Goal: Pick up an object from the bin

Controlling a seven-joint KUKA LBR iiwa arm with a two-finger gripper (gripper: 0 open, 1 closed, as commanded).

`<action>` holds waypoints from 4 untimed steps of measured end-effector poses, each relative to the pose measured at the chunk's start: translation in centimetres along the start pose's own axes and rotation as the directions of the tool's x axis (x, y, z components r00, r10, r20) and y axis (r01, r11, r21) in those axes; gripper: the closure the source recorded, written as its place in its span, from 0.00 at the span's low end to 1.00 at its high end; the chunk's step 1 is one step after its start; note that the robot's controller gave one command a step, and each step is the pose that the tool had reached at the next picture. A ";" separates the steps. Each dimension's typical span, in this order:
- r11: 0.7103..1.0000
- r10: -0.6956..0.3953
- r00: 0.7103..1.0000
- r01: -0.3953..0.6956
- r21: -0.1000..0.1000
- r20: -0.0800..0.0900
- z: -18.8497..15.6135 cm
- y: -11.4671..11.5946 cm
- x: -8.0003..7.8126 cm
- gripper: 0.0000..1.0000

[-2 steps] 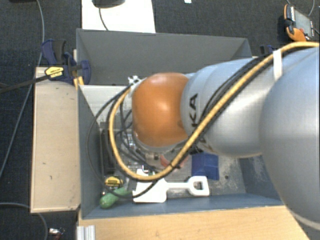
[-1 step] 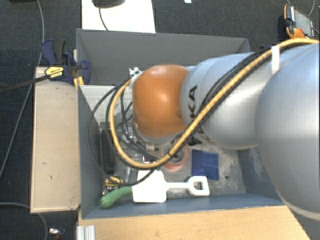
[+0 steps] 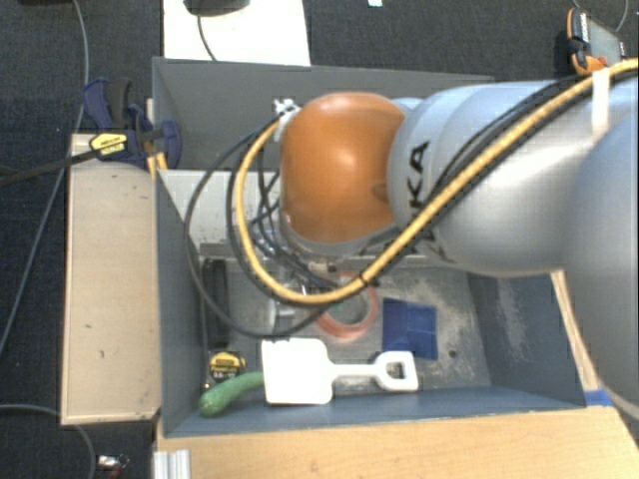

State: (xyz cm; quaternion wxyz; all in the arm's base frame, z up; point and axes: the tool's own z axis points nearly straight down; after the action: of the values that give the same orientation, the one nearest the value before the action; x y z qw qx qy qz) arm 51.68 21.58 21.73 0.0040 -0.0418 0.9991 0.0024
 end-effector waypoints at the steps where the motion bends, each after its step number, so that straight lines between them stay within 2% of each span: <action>1: 0.976 -0.216 0.976 0.216 0.002 -0.007 6.9 -0.4 0.7 0.00; 2: 0.999 -0.043 0.999 0.043 -0.001 -0.002 10.0 2.4 1.4 0.00; 3: 0.997 -0.081 0.997 0.081 0.001 0.001 12.2 2.4 -0.2 0.00; 4: 0.992 -0.125 0.992 0.125 0.001 0.002 12.1 2.3 0.0 0.00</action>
Offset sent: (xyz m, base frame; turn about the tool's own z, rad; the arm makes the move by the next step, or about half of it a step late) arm -0.0149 0.0215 -0.0989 -0.0420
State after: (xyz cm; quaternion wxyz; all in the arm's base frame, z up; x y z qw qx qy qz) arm 51.62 23.92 9.64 0.0050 -0.1043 0.9945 0.0020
